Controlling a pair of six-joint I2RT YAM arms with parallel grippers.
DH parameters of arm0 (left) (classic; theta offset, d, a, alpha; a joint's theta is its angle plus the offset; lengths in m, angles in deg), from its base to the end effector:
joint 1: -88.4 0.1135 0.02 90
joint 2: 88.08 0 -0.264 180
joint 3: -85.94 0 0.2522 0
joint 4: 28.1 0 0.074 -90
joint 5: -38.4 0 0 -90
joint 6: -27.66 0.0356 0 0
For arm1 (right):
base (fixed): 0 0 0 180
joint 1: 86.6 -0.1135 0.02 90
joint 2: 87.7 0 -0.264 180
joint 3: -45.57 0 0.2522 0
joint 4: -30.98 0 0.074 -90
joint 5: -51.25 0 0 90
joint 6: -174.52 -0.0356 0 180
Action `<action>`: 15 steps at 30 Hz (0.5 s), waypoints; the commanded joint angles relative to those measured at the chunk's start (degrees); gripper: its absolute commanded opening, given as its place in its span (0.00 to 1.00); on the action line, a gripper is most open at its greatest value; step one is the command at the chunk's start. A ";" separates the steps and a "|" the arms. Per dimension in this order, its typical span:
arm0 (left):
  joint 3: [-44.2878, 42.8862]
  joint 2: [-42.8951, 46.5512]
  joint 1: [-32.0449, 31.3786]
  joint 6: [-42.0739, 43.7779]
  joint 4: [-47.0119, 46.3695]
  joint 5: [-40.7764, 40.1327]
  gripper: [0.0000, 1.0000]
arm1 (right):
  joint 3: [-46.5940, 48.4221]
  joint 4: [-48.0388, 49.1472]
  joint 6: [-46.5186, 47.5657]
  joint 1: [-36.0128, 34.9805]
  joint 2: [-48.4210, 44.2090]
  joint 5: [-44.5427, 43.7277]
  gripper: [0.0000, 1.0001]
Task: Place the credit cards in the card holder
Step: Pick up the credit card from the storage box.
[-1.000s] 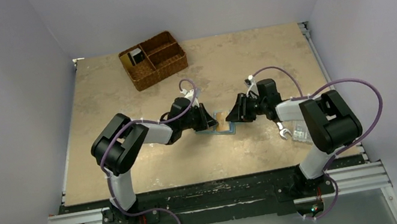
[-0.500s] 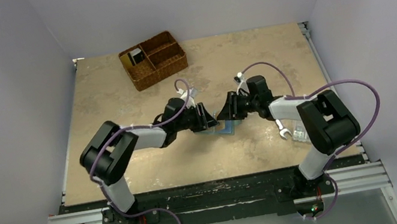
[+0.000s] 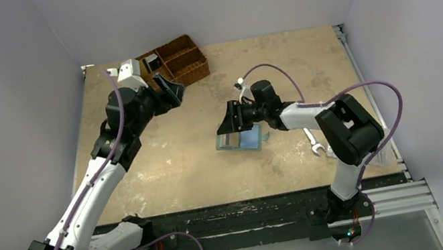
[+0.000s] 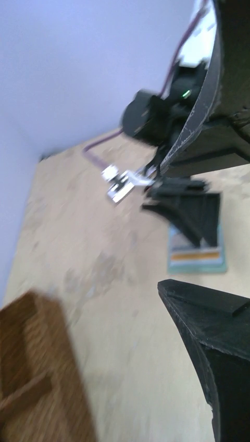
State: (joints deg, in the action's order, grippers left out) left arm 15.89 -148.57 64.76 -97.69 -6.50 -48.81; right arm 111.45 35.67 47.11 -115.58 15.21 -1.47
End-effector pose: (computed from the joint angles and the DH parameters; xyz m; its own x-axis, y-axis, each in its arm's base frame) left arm 0.2245 -0.1002 0.3623 -0.4128 -0.4501 -0.7918 0.2517 0.7791 -0.5741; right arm 0.3104 0.1966 0.1642 -0.8779 0.0664 -0.4743 -0.3775 0.5134 0.7707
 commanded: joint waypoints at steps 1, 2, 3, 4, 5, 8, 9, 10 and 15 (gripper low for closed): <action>-6.43 -7.48 1.25 5.48 7.22 -13.40 0.79 | 0.32 -7.79 8.38 1.66 -9.01 -5.33 0.66; -8.31 -10.83 1.45 6.54 6.37 -14.59 0.80 | -0.27 -9.34 9.51 1.71 -10.81 -7.26 0.66; -11.32 -14.46 1.65 7.31 6.74 -16.41 0.80 | -1.38 -10.42 10.28 1.71 -12.34 -8.70 0.67; -15.42 -19.08 2.30 8.27 8.36 -17.29 0.81 | -2.37 -11.28 10.78 1.66 -14.05 -9.94 0.67; -19.87 -25.29 3.02 9.90 10.28 -17.66 0.83 | -3.44 -11.73 11.13 1.66 -15.84 -10.74 0.68; -30.68 -35.45 4.02 18.97 11.47 -19.18 0.85 | -6.39 -11.81 11.30 1.72 -18.59 -11.44 0.69; -33.76 -38.23 4.64 22.18 11.49 -17.76 0.83 | -7.28 -11.50 11.24 1.73 -18.95 -11.09 0.69; -36.39 -40.93 5.15 24.90 11.61 -16.93 0.83 | -7.94 -11.17 11.09 1.66 -19.12 -10.62 0.69; -51.71 -53.21 8.76 31.09 17.32 -11.67 0.78 | -9.55 -11.45 11.67 1.76 -18.34 -8.83 0.69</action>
State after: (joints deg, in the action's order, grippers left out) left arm -24.09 -197.28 70.57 -76.14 6.77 -63.08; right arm 103.06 25.62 56.75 -113.74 -3.30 -10.54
